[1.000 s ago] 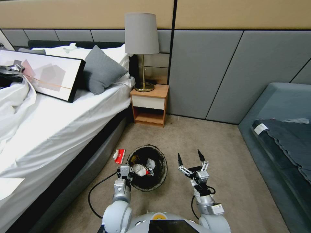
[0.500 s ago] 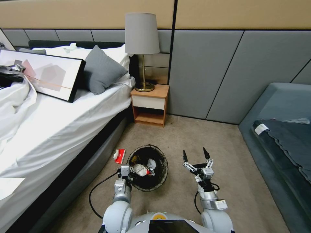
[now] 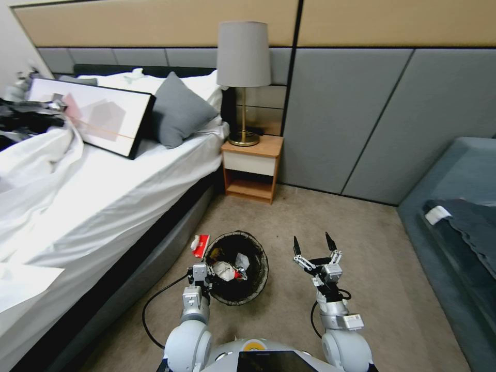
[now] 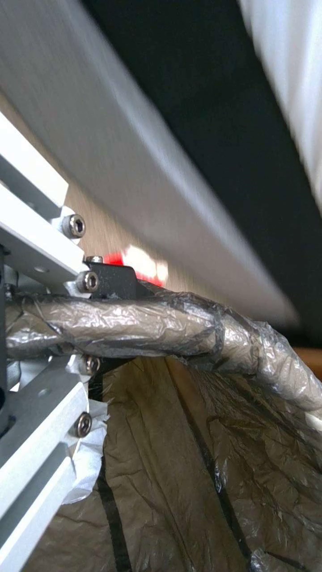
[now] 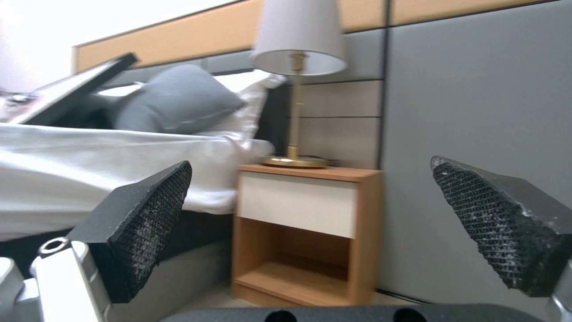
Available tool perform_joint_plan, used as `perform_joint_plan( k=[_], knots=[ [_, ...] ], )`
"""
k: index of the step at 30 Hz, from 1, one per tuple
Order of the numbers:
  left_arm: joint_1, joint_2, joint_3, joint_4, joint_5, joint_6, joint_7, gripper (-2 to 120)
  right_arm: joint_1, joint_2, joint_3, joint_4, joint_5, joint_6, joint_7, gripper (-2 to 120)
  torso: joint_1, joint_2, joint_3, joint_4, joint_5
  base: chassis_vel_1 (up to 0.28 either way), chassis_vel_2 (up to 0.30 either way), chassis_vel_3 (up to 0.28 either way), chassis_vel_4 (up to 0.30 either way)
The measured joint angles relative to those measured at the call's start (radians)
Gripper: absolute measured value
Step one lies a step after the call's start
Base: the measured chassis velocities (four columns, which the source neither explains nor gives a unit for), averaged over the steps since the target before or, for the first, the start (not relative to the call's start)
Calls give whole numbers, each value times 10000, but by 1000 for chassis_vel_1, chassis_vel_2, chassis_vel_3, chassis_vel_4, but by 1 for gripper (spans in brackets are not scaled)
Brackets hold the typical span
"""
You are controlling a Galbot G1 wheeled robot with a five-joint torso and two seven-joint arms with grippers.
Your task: Pick up the trash bin, then pick up the garbage from the floor and place it into the trash bin.
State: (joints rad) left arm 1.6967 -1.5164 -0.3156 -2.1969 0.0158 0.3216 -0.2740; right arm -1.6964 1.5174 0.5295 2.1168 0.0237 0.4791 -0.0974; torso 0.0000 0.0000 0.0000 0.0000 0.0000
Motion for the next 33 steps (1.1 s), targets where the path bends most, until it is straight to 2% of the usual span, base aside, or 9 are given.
perform_joint_plan(
  k=[19, 29, 33],
  knots=[
    [153, -6, 40, -109, 112, -51, -87, 1, 150, -86, -145, 56, -18, -139, -7, 100, 0, 0, 0, 3, 0, 127, 123, 121, 121],
    [159, 8, 52, -108, 113, -137, -94, 1, 179, -40, -176, 53, -49, -169, -7, 100, 1, 0, 0, -4, 0, 26, 31, 34, 34],
    [166, 2, 80, -95, 112, -164, -94, 1, 330, -158, -23, 67, -28, -533, -131, 100, 0, 0, -1, -3, 0, 0, 0, 0, 0]
  ],
)
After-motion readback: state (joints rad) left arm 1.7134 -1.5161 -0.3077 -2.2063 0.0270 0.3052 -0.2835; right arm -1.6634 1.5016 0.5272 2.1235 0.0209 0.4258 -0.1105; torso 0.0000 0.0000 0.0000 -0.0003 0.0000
